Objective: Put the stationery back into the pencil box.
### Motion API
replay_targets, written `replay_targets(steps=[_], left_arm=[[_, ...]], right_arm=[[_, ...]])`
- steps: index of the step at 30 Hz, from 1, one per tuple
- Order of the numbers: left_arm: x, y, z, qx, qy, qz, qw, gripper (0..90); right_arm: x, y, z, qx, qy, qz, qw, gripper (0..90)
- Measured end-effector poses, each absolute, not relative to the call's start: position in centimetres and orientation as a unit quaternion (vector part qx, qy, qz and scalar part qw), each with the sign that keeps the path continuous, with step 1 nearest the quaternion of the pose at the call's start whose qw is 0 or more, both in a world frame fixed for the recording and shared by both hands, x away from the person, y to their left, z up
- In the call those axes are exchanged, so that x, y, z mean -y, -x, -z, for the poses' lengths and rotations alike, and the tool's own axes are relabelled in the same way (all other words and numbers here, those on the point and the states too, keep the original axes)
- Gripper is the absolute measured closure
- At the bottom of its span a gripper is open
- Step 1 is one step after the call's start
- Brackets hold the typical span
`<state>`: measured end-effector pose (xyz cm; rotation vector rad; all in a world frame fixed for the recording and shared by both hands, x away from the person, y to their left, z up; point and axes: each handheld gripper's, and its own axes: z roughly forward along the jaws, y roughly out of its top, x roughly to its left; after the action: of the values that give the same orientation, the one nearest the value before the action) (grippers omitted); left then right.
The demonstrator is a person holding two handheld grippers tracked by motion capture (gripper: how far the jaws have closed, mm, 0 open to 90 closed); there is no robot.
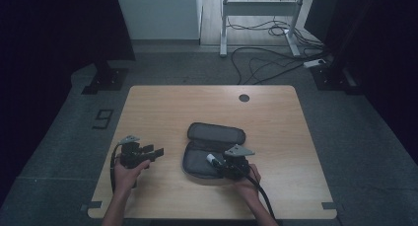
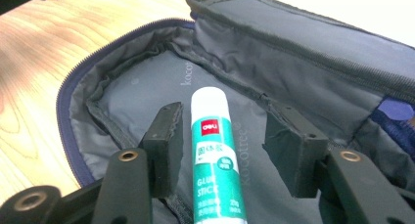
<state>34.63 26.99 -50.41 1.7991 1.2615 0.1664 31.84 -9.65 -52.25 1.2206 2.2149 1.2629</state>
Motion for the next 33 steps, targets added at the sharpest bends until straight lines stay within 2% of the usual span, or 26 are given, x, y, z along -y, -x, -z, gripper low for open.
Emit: replay_targets(steps=[6,12,15,17,23,33], left_arm=[[-26.9,-34.6,50.4,-0.509,-0.728,-0.066,0.454,37.8],[-26.3,-34.5,50.6,-0.502,-0.737,-0.062,0.449,37.8],[-26.1,-34.5,50.6,-0.499,-0.74,-0.063,0.448,37.8],[-26.0,-34.5,50.6,-0.499,-0.74,-0.063,0.447,37.8],[-25.8,-34.5,50.7,-0.499,-0.743,-0.062,0.442,37.5],[-25.9,-34.5,50.7,-0.498,-0.743,-0.062,0.443,37.5]], right_arm=[[10.3,-31.7,51.7,-0.759,-0.435,-0.458,0.161,41.9],[11.5,-31.2,50.5,-0.745,-0.441,-0.471,0.171,40.6],[12.1,-31.0,50.1,-0.742,-0.439,-0.476,0.175,41.4],[12.1,-30.9,50.2,-0.743,-0.438,-0.474,0.175,46.8],[11.4,-31.0,50.6,-0.751,-0.431,-0.471,0.167,45.1],[15.3,-30.7,49.6,-0.727,-0.455,-0.478,0.188,44.2]])
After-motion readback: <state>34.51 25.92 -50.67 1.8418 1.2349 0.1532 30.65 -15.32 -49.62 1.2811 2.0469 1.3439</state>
